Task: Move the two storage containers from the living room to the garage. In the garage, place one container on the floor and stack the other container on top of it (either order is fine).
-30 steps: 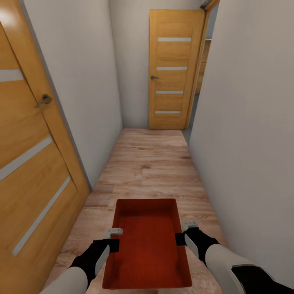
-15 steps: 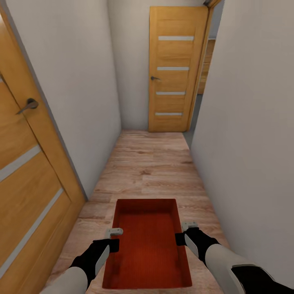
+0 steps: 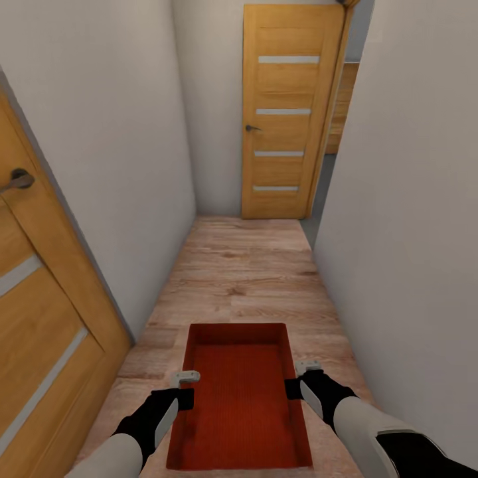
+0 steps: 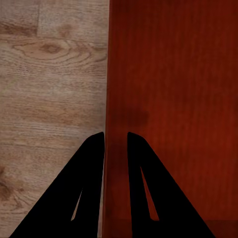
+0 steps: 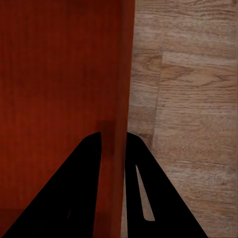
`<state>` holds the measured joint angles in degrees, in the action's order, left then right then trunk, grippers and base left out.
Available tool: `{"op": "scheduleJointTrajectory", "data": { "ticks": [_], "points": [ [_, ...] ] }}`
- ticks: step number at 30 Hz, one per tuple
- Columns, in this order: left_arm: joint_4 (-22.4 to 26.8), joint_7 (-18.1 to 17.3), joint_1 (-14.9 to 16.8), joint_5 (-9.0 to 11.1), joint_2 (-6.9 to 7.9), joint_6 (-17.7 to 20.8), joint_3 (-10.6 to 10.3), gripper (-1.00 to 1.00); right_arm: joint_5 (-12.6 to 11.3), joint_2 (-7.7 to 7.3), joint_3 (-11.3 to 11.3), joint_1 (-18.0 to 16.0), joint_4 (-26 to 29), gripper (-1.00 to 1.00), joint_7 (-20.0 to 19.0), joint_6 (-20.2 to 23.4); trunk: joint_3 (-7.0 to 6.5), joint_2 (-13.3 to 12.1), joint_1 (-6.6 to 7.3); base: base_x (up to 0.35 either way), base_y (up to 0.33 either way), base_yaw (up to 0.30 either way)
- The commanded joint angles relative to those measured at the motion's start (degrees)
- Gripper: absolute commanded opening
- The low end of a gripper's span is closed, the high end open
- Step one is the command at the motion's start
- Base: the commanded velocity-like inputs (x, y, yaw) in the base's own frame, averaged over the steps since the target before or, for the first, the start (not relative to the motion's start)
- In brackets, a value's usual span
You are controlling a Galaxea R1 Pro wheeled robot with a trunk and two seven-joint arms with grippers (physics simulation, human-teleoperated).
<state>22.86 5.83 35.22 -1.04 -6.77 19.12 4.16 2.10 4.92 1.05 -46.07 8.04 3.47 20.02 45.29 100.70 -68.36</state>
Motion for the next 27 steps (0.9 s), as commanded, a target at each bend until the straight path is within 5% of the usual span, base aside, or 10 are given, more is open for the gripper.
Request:
{"op": "scheduleJointTrajectory", "data": {
  "ticks": [1, 27],
  "points": [
    [-0.1, -0.3, 0.0, 1.7, 0.81, 1.0, -1.2, -1.0, -1.2, -0.02, 3.2, -0.1, 0.3, -1.0, -0.1, 0.3, 0.05, 0.0, -0.03, 0.345, 0.0, 0.0],
    [-0.1, -0.3, 0.0, 1.7, 0.79, 1.0, -1.1, -1.0, -1.2, 0.0, 3.3, -0.1, 0.3, -1.0, -0.1, 0.3, 0.05, 0.0, -0.03, 0.345, 0.002, 0.0]
  ]
}}
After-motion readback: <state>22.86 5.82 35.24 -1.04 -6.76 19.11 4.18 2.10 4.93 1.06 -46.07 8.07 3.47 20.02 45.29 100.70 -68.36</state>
